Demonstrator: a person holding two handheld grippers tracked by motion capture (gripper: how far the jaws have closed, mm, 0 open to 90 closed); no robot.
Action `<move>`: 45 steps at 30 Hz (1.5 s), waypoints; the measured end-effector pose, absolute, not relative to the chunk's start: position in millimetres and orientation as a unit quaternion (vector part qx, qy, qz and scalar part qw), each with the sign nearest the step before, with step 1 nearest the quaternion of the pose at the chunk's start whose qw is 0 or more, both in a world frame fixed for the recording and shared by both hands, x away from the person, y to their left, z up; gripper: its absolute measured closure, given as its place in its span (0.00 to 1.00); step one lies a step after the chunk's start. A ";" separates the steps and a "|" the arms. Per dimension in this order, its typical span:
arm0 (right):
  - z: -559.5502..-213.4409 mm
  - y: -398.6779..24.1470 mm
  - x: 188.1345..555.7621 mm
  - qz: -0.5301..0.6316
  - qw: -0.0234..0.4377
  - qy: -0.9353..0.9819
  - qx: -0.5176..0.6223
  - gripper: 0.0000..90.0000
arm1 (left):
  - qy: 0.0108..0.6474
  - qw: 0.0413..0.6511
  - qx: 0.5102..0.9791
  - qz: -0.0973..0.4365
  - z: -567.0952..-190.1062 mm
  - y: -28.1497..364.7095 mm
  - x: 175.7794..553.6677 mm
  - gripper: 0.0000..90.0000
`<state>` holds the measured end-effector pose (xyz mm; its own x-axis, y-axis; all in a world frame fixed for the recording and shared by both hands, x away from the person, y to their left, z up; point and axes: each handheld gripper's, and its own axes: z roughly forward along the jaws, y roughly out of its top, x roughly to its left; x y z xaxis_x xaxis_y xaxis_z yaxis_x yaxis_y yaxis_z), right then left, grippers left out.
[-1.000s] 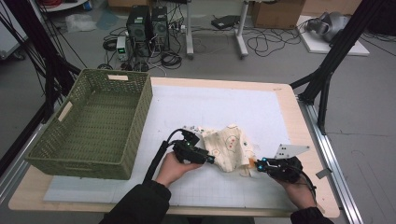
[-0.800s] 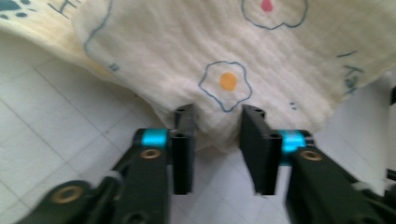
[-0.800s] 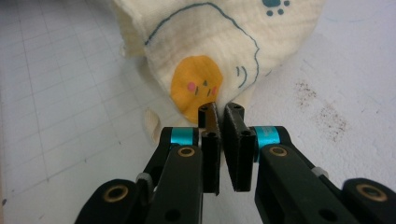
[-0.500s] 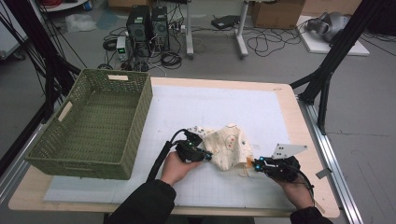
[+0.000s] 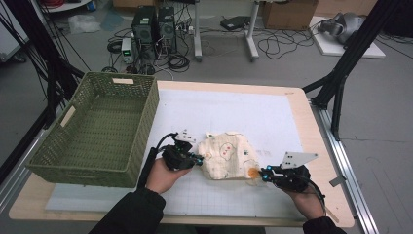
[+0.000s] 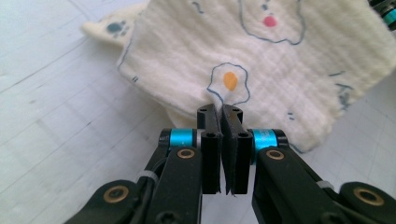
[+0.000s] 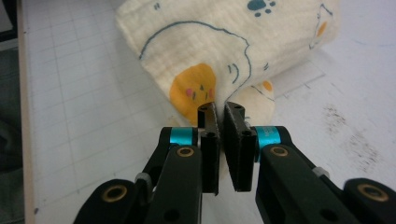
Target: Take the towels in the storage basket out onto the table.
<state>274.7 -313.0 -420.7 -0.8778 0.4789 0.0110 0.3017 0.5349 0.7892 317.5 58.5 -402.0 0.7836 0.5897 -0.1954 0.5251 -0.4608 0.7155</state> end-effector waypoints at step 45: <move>-441.6 -293.1 287.3 0.409 0.067 0.892 0.182 0.78 | 0.203 0.408 0.888 0.056 -442.4 65.2 311.1 0.85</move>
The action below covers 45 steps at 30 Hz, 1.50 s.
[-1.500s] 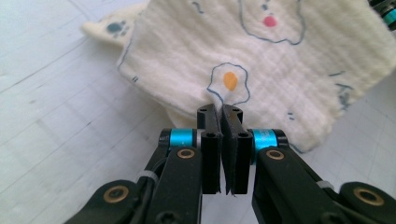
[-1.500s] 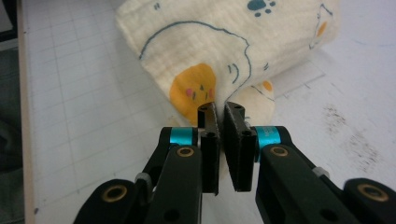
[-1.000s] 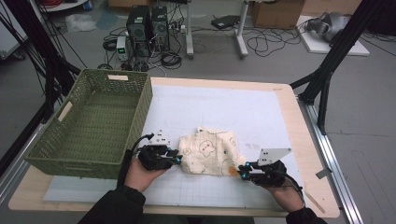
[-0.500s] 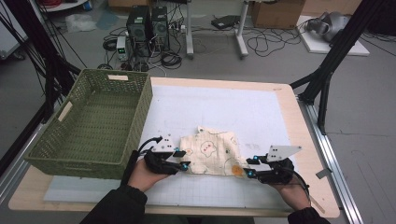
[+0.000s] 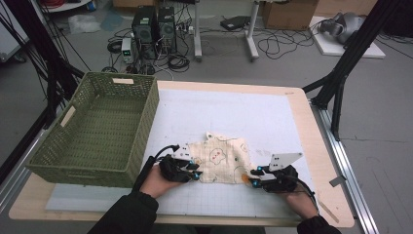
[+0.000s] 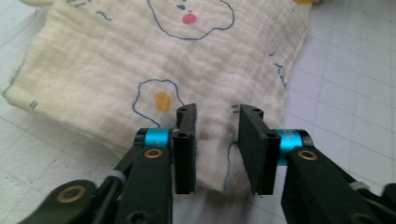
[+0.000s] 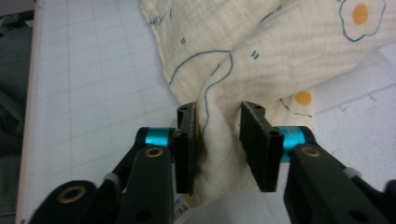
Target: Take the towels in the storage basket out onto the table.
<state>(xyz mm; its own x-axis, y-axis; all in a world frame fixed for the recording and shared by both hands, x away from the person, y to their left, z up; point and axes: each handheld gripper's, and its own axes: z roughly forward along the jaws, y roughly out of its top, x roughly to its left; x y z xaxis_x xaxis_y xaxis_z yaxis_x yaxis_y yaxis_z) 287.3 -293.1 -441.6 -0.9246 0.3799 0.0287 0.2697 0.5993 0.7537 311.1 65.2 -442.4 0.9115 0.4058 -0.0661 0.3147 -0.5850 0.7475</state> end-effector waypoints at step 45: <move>-438.7 -258.8 305.5 0.393 0.053 0.903 0.165 0.81 | 0.239 0.413 0.877 0.059 -436.1 87.1 297.8 0.83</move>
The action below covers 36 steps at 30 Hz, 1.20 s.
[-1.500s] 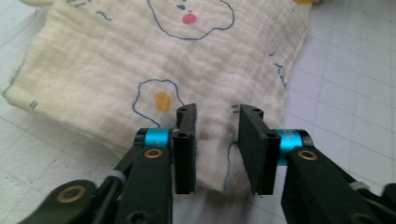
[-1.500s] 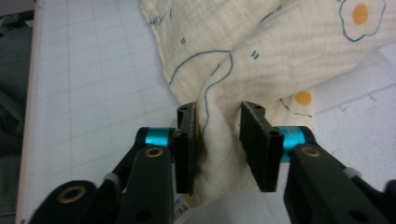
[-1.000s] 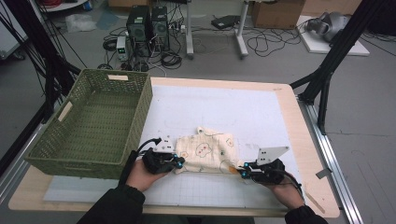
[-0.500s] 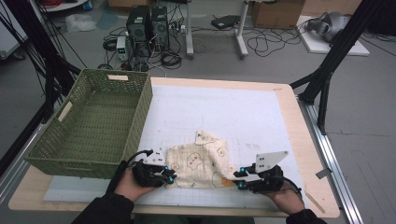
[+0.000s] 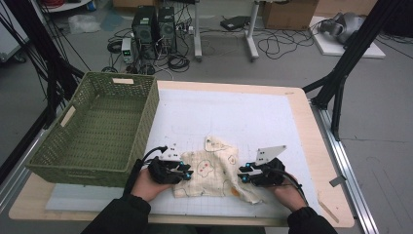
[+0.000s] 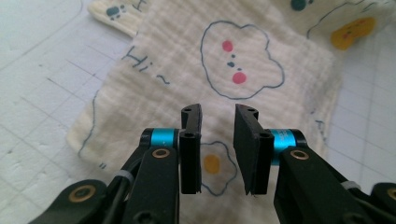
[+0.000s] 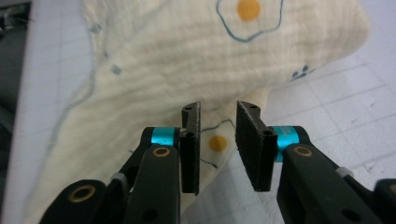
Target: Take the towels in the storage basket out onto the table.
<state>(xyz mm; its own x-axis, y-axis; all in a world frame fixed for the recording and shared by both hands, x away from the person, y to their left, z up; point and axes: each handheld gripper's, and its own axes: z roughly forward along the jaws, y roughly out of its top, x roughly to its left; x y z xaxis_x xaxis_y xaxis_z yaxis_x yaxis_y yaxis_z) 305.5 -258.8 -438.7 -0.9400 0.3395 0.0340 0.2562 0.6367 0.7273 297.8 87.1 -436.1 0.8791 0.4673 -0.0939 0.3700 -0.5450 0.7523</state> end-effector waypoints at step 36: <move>-404.4 -278.0 320.4 0.443 0.066 0.876 0.178 0.64 | 0.267 0.454 0.845 0.089 -410.2 88.8 306.7 0.76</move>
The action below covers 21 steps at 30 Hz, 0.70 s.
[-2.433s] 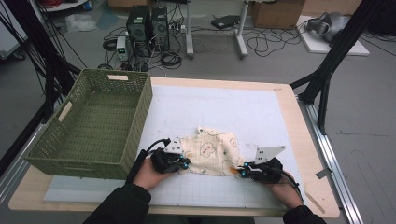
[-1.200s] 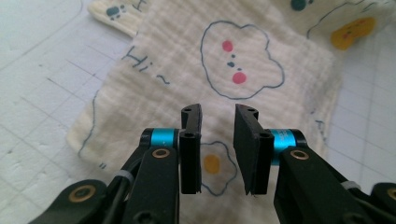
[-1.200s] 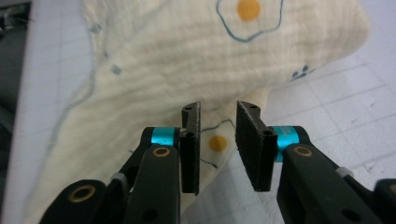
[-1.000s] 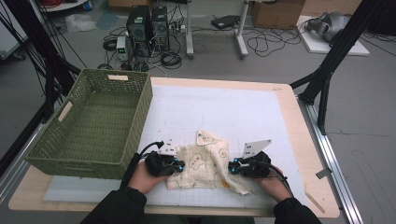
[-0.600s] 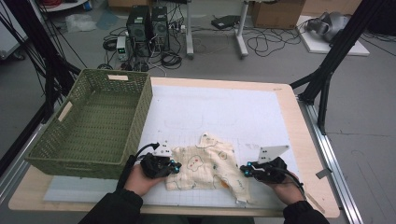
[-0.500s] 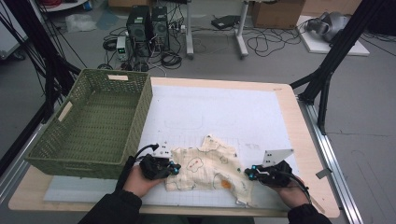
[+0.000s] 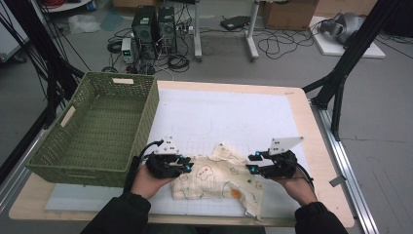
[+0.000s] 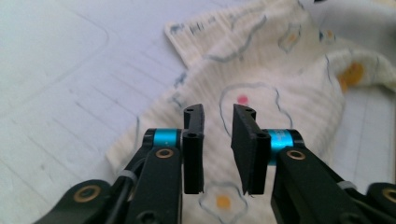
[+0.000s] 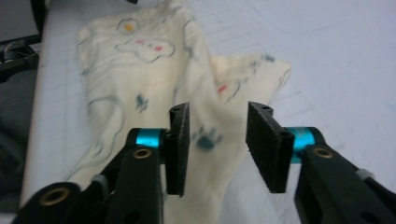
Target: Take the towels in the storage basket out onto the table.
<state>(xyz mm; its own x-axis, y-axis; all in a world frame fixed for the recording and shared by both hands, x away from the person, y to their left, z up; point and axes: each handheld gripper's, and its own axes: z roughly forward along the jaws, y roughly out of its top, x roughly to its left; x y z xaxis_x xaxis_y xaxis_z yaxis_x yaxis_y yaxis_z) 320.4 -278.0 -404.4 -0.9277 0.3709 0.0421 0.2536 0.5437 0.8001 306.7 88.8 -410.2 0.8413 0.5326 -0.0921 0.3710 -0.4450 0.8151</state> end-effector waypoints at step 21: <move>-404.7 -273.2 315.6 0.412 0.059 0.895 0.159 0.94 | 0.268 0.429 0.860 0.070 -411.8 86.1 307.2 0.98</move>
<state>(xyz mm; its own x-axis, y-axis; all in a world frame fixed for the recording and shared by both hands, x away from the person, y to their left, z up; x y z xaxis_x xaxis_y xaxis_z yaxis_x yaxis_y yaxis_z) 315.6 -273.2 -404.7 -0.9421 0.3344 0.0252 0.2364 0.6091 0.7570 307.2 86.1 -411.8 0.8471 0.5201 -0.1093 0.4001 -0.4887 0.7753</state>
